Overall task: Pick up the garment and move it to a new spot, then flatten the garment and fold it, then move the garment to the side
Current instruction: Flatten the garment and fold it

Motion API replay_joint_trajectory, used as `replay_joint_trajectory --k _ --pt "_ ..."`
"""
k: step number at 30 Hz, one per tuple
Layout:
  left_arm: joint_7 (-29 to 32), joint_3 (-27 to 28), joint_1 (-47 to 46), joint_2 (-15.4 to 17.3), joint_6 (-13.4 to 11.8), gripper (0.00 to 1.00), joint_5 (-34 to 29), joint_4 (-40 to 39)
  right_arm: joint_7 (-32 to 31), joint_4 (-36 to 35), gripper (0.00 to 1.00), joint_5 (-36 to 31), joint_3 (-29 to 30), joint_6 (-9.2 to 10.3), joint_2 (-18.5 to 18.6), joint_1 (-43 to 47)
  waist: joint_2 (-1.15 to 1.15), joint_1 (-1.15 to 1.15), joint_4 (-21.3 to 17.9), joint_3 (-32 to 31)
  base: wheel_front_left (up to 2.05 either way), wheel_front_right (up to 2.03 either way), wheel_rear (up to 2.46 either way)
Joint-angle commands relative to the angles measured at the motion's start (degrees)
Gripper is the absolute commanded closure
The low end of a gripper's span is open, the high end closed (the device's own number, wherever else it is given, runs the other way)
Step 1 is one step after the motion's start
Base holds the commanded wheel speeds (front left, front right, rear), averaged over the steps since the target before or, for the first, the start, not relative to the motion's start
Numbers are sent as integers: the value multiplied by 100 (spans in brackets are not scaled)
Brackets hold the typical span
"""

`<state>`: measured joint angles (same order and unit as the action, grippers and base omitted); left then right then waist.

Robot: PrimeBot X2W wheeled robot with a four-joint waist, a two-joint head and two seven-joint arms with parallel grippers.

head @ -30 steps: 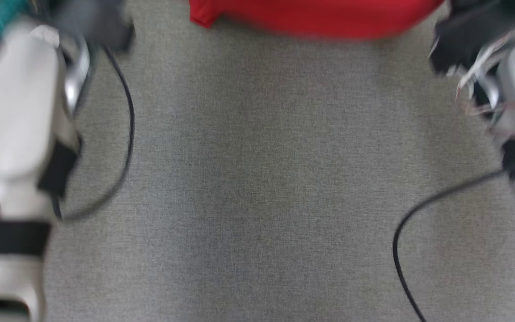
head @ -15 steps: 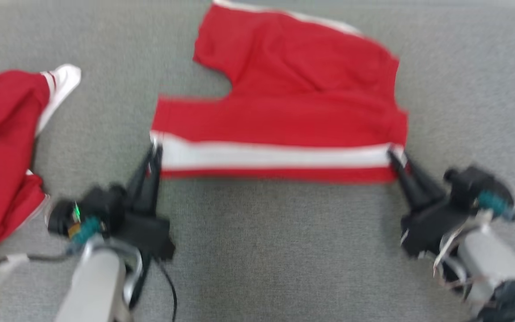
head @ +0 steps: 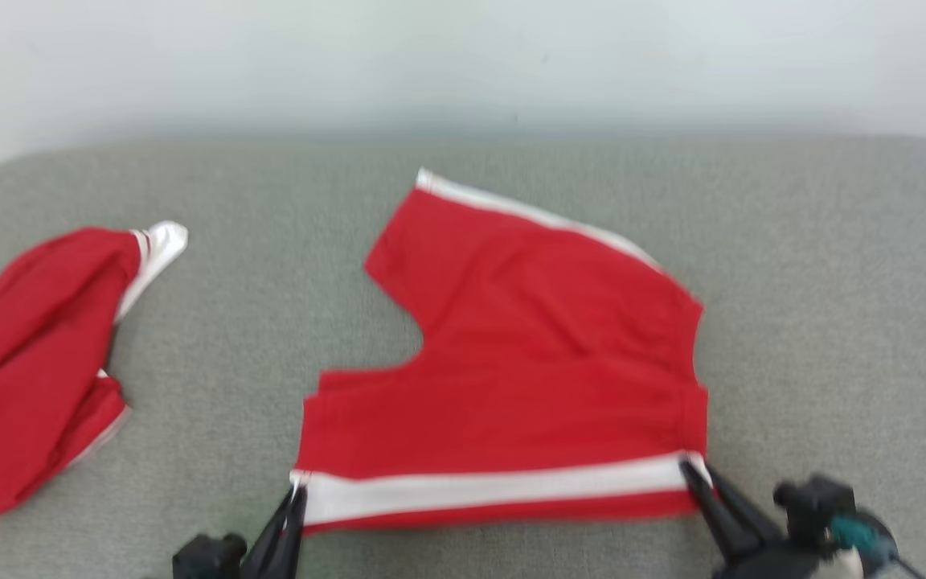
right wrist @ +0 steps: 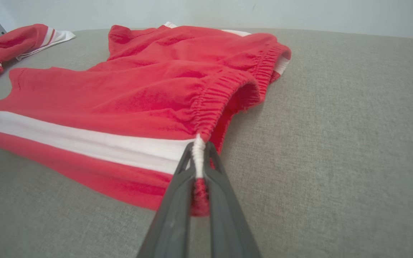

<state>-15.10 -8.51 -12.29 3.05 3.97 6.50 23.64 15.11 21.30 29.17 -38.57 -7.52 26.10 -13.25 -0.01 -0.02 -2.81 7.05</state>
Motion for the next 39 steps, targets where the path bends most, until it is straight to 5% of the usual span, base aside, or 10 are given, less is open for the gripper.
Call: replay_joint_trajectory --k 1,13,20,29,39 --pt "-9 101 221 26 -6 100 -17 22 5 2 100 85 0 6 63 261 1 2 77 -475 0 0 0" --pt "-9 539 1037 -2 -9 100 -158 48 5 -276 100 262 -1198 6 322 859 1 2 -55 -685 0 0 0" --pt "-9 708 1146 -2 -1 100 -192 -110 5 -370 100 375 -1141 6 337 869 1 2 -111 -690 0 0 0" --pt "-9 670 -193 2 142 100 -350 -480 6 -636 100 798 -128 6 -50 483 1 2 -230 -210 0 0 0" --pt "-9 24 -2379 205 284 100 -802 685 6 -504 100 1542 307 6 -464 -487 1 2 -641 838 0 0 0"
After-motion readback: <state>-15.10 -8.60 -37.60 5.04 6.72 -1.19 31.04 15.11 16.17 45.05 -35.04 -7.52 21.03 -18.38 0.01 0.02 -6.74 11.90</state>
